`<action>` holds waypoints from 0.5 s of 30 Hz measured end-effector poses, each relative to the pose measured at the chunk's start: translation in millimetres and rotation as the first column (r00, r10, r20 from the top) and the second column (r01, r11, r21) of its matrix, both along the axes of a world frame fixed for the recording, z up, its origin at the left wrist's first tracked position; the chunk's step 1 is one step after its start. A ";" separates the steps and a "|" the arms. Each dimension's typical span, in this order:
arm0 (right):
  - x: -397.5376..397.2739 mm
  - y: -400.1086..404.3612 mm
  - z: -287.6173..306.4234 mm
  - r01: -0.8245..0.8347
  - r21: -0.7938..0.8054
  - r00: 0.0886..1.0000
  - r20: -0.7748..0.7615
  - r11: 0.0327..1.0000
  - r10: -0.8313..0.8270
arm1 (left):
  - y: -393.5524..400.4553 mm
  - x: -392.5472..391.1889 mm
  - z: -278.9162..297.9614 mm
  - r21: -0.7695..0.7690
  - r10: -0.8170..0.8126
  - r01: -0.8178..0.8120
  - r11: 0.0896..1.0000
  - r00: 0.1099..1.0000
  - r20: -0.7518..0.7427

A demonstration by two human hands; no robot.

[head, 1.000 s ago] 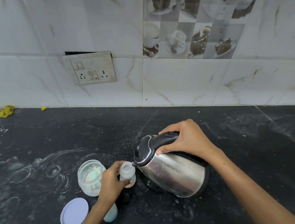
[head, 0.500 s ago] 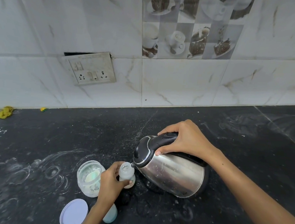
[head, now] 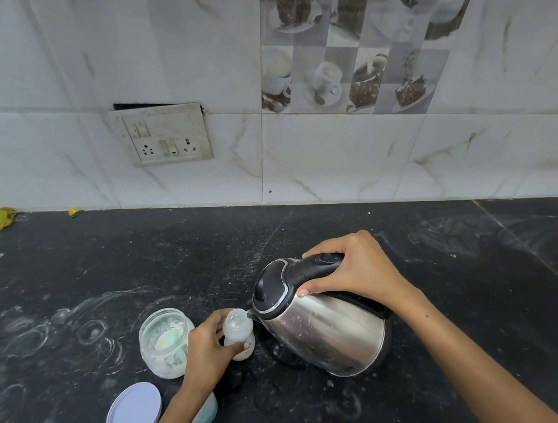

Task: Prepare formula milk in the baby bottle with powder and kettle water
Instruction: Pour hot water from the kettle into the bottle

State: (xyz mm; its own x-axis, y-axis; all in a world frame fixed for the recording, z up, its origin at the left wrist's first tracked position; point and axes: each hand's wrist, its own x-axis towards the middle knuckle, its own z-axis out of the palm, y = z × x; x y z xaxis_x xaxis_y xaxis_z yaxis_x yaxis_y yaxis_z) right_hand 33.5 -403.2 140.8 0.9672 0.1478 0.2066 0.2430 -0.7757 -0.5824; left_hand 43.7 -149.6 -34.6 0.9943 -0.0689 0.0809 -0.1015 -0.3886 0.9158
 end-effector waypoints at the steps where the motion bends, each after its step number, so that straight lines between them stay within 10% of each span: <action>1: -1.6 -2.3 -0.3 0.005 0.022 1.000 0.006 1.000 -0.005 | -1.3 0.6 -0.2 -0.015 -0.002 0.002 1.000 1.000 -0.005; 15: -34.8 -54.3 -50.3 0.201 0.591 0.940 0.108 0.781 -0.324 | -13.3 11.6 2.7 -0.049 -0.019 0.021 0.999 0.999 0.028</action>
